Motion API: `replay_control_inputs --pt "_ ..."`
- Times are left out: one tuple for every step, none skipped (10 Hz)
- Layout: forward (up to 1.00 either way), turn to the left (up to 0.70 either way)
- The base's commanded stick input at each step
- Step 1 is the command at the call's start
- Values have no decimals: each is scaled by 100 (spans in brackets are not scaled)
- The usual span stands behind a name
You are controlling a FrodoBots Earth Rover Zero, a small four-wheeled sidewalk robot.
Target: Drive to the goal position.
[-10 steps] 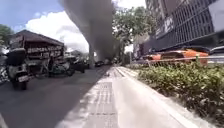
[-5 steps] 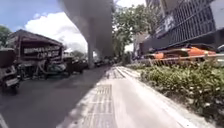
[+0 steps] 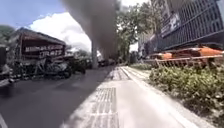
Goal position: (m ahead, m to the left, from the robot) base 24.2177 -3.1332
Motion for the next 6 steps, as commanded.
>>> replay_control_inputs --pt "70 -14" --pt "70 -14" --pt "70 -14" --pt "70 -14" --pt "70 -14" --pt "70 -8"
